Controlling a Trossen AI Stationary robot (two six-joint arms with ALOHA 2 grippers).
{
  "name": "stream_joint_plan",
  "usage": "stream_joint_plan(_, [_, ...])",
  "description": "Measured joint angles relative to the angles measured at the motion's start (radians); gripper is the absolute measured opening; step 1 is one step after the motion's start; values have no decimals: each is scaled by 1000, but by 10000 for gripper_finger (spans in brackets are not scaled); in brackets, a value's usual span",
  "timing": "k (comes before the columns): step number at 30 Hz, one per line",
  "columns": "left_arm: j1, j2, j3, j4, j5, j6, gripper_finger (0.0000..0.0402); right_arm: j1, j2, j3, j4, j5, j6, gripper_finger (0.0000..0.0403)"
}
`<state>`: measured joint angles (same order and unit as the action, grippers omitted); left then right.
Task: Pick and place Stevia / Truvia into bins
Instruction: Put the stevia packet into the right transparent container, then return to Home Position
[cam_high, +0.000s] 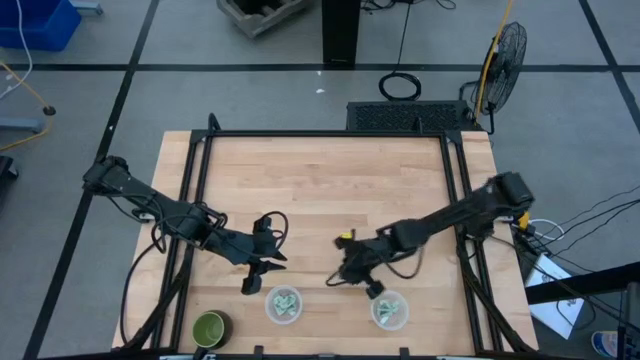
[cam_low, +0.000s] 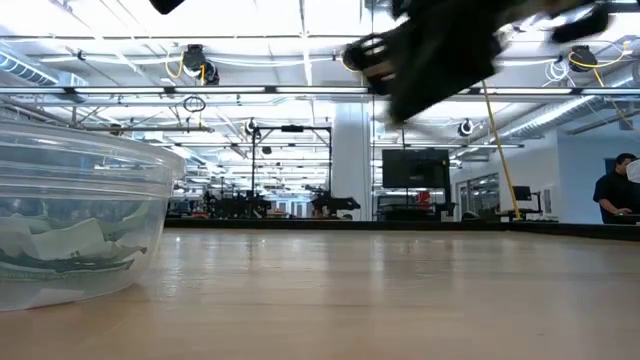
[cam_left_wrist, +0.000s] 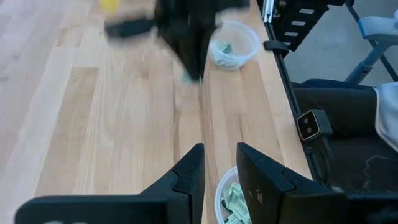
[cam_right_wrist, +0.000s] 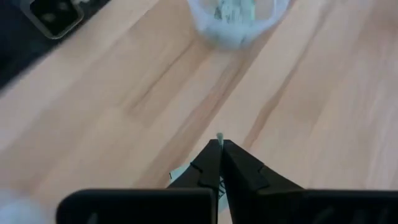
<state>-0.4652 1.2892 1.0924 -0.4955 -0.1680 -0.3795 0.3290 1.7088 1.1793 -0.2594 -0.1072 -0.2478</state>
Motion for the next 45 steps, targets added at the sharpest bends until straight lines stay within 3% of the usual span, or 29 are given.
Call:
stream_joint_plan(6, [0,0,0,-1,0,-13,97,155,-172,-3,-285,37,313,1])
stream_joint_plan(14, [0,0,0,-1,-77,12,97,374,-261,-190,-127,233,626,15])
stream_joint_plan(23, [0,0,0,0,-106,5,97,410,-264,-359,67,290,676,84])
stream_joint_plan(30, [0,0,0,0,-102,-64,97,401,-326,-359,46,290,541,117])
stream_joint_plan(37, [2,-32,0,-10,-99,-86,97,368,-562,-359,-35,295,490,109])
stream_joint_plan(40, [2,-102,0,-65,-102,-86,97,355,-687,-359,-72,292,496,104])
stream_joint_plan(45, [3,-271,0,-130,-191,-94,97,351,-880,-359,-183,290,488,101])
